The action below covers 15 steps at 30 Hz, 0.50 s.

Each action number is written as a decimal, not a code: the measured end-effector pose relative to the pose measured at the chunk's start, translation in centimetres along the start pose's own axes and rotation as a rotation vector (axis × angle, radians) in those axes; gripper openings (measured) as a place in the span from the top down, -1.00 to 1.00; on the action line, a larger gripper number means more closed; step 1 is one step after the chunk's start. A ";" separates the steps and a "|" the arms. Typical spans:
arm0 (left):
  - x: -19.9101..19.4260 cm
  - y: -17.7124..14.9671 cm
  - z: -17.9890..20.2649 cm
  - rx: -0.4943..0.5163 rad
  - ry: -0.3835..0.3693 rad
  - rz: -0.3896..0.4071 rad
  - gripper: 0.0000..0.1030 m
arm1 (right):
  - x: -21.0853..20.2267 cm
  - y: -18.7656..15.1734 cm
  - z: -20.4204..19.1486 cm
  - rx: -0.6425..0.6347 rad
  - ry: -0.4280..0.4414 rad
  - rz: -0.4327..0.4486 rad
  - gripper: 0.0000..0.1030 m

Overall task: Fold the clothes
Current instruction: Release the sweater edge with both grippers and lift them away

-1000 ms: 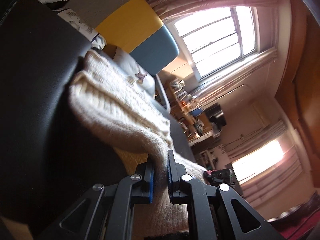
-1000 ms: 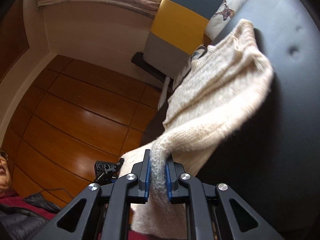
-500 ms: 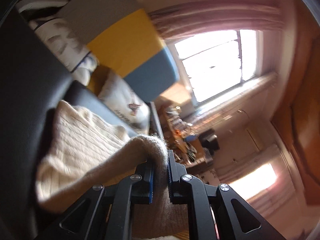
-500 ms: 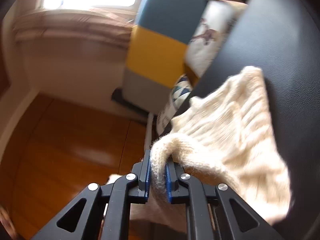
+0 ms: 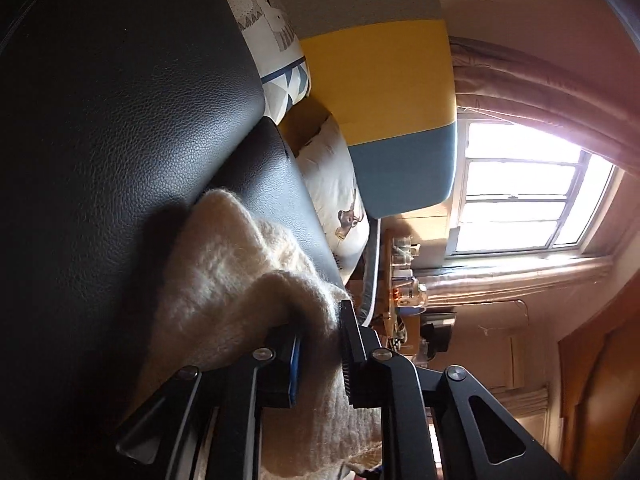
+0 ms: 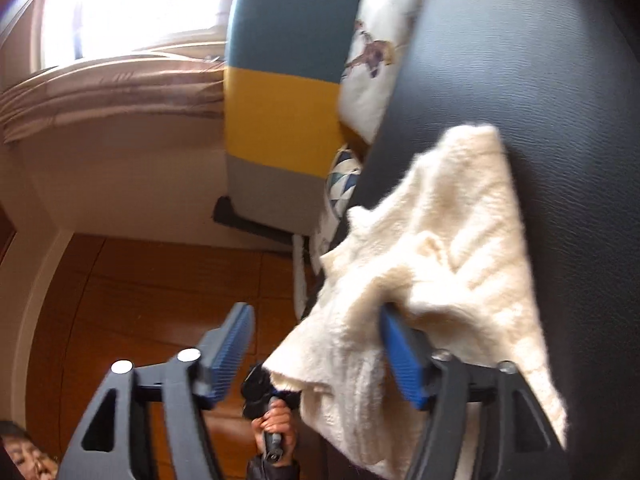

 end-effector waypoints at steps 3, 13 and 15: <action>0.2 -0.3 -0.7 -0.004 -0.001 -0.001 0.68 | 1.0 1.0 0.7 0.023 -0.035 0.014 -0.48; -3.0 -4.5 -1.6 0.007 0.047 -0.072 0.71 | -3.0 -4.1 3.8 -0.018 -0.182 -0.006 0.47; -4.3 -6.4 -1.7 -0.003 0.050 -0.078 0.72 | -4.8 -6.1 4.9 0.010 -0.157 -0.015 0.55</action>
Point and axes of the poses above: each gripper's, at about its wrist camera, not at the fingertips, and x roughly the way its jaws point, z to its right, y to its top, the point moved 2 cm from there along x, roughly the way its jaws point, and after that the axes turned 13 degrees about -y, right-handed, at the moved point
